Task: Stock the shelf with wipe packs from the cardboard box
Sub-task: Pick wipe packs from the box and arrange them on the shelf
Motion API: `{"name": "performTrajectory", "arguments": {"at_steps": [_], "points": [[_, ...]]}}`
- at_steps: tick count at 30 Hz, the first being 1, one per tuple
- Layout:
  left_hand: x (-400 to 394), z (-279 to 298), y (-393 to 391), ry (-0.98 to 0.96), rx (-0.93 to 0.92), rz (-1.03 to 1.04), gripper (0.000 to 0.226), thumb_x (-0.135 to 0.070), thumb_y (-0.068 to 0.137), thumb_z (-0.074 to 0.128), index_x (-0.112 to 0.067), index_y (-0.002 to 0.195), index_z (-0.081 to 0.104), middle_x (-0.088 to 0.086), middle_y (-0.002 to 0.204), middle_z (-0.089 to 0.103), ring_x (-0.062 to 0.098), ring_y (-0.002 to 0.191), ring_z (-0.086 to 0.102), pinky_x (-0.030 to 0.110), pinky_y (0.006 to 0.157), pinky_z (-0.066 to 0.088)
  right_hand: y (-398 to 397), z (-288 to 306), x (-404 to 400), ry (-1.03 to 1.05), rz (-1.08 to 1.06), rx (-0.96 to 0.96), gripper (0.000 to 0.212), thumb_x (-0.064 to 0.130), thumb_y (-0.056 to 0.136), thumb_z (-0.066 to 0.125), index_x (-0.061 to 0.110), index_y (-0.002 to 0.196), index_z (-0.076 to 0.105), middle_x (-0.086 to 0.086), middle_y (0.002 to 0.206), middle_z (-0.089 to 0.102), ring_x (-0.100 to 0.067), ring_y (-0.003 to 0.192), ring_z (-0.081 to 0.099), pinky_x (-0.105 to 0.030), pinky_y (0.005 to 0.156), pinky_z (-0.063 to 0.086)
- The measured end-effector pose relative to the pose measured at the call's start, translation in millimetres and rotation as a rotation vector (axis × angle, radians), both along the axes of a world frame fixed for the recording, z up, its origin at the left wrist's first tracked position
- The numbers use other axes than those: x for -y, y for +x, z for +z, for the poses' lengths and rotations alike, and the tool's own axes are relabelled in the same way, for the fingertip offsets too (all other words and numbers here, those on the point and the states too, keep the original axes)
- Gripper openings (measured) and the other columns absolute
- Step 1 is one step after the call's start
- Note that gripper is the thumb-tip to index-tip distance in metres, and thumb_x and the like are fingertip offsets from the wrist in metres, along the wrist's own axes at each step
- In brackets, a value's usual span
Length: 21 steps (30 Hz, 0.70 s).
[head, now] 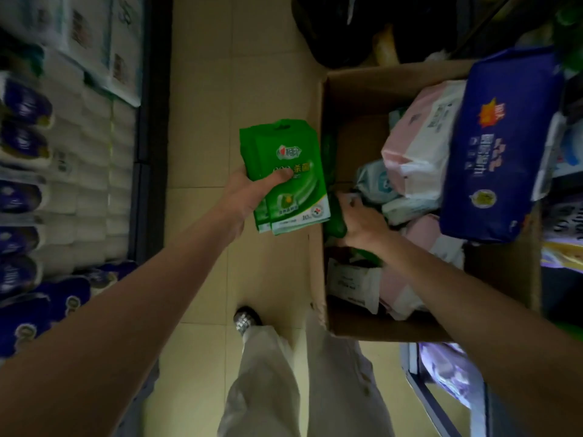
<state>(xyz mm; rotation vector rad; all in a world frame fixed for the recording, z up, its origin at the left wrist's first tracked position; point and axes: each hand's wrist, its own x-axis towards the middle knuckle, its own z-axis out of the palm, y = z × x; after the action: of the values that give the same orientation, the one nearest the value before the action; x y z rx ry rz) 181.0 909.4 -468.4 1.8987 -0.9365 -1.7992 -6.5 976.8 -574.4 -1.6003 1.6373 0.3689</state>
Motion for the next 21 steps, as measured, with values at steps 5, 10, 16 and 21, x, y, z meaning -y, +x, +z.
{"name": "performTrajectory", "arguments": {"at_steps": [5, 10, 16, 21], "points": [[9.0, 45.9, 9.4, -0.021, 0.050, 0.005, 0.049, -0.024, 0.076, 0.074, -0.014, 0.121, 0.058, 0.003, 0.110, 0.067, 0.010, 0.082, 0.065, 0.017, 0.061, 0.055, -37.0, 139.6, 61.5, 0.134, -0.680, 0.704, 0.049, 0.013, 0.085, 0.063, 0.023, 0.128, 0.041, 0.004, 0.105, 0.061, -0.014, 0.093, 0.058, -0.016, 0.068, 0.050], [35.0, 122.8, 36.2, -0.112, 0.027, -0.003, 0.052, -0.031, 0.071, 0.077, -0.011, 0.116, 0.061, 0.008, 0.105, 0.071, 0.022, 0.092, 0.068, 0.037, 0.089, 0.053, -10.3, 251.3, 112.3, 0.288, -0.976, 1.283, 0.033, 0.029, 0.092, 0.039, 0.009, 0.101, 0.063, -0.010, 0.091, 0.072, -0.022, 0.081, 0.069, -0.033, 0.073, 0.057], [65.6, 219.0, 124.7, -0.275, -0.017, 0.085, 0.035, -0.031, 0.071, 0.077, -0.016, 0.101, 0.067, 0.009, 0.100, 0.072, 0.023, 0.089, 0.070, 0.037, 0.088, 0.054, 86.4, 330.8, 146.1, 0.143, -0.864, 1.320, 0.017, 0.018, 0.073, 0.066, 0.010, 0.088, 0.071, -0.008, 0.078, 0.075, -0.017, 0.069, 0.072, -0.028, 0.059, 0.059], [82.8, 280.7, 230.9, -0.408, -0.040, 0.231, 0.018, -0.025, 0.076, 0.073, -0.017, 0.090, 0.065, 0.009, 0.094, 0.071, 0.012, 0.067, 0.070, 0.024, 0.068, 0.057, 191.0, 399.9, 192.5, -0.137, -0.756, 1.217, 0.014, 0.023, 0.090, 0.057, 0.012, 0.087, 0.066, -0.003, 0.071, 0.074, -0.013, 0.063, 0.071, -0.027, 0.066, 0.058]]}}
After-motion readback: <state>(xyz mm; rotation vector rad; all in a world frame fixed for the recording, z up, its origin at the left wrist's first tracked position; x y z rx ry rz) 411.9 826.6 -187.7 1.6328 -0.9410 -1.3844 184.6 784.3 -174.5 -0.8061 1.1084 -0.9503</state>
